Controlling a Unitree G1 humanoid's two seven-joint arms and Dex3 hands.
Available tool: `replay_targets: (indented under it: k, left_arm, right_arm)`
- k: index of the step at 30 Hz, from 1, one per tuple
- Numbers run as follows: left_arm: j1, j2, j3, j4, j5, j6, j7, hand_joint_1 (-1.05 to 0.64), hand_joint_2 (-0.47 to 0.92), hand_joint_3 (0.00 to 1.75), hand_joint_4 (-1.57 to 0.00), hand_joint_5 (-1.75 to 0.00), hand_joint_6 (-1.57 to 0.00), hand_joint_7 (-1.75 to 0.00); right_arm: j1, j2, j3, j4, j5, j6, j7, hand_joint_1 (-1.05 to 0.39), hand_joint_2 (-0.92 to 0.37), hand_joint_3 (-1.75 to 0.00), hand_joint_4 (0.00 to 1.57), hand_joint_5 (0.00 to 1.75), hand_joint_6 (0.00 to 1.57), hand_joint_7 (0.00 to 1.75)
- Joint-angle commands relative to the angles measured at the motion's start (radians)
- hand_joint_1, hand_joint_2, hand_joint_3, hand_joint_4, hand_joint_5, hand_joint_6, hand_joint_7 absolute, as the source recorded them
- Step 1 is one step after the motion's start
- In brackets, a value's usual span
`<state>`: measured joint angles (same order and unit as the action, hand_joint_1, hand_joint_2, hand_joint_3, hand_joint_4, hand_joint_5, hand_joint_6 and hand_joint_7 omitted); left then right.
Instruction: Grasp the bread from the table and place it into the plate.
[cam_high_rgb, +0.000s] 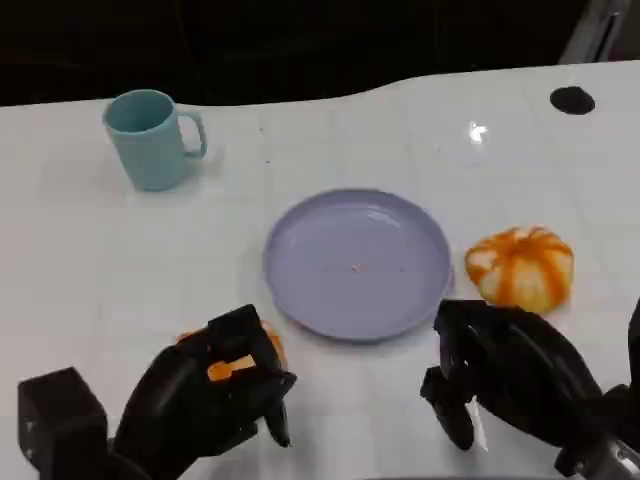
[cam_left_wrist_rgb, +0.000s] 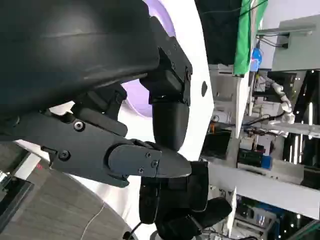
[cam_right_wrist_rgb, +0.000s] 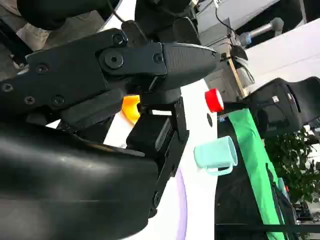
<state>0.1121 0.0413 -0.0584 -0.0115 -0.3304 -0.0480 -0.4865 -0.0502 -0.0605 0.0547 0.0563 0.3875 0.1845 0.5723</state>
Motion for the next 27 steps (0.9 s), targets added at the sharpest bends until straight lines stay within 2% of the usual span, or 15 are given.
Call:
replay_targets:
  k: [1,14,20,25,27]
  left_arm:
    - [0.009,0.013,-0.001,-0.007,0.017,-0.014,0.001,-0.56,0.92,0.28,-0.84,-1.75,-0.62,-1.75]
    - [0.025,0.012,-0.009,-0.050,0.020,0.030,0.020,-0.56,0.92,0.27,-0.84,-1.75,-0.63,-1.75]
    - [0.026,0.013,-0.007,-0.045,0.015,-0.003,-0.004,-0.57,0.92,0.29,-0.81,-1.75,-0.60,-1.74]
    - [0.021,0.036,-0.011,-0.059,0.069,-0.082,0.000,-0.62,0.92,0.24,-0.59,-1.74,-0.55,-1.48]
    - [0.014,0.063,-0.015,-0.062,0.158,-0.164,0.020,-0.65,0.92,0.25,-0.53,-1.60,-0.51,-1.25]
  right_arm:
    - [0.001,-0.006,-0.010,-0.015,0.017,0.018,0.003,-0.92,-0.92,-0.37,1.30,1.60,1.12,1.52]
    - [0.005,-0.007,-0.006,-0.026,0.004,0.022,-0.005,-0.93,-0.92,-0.39,1.30,1.60,1.12,1.52]
    - [0.008,-0.008,-0.005,-0.038,0.004,0.030,-0.008,-0.93,-0.92,-0.39,1.29,1.60,1.11,1.53]
    - [0.009,-0.007,-0.007,-0.042,0.008,0.038,-0.008,-0.94,-0.92,-0.38,1.30,1.60,1.11,1.53]
    - [0.009,-0.004,-0.009,-0.041,0.012,0.039,-0.007,-0.93,-0.92,-0.37,1.30,1.60,1.11,1.53]
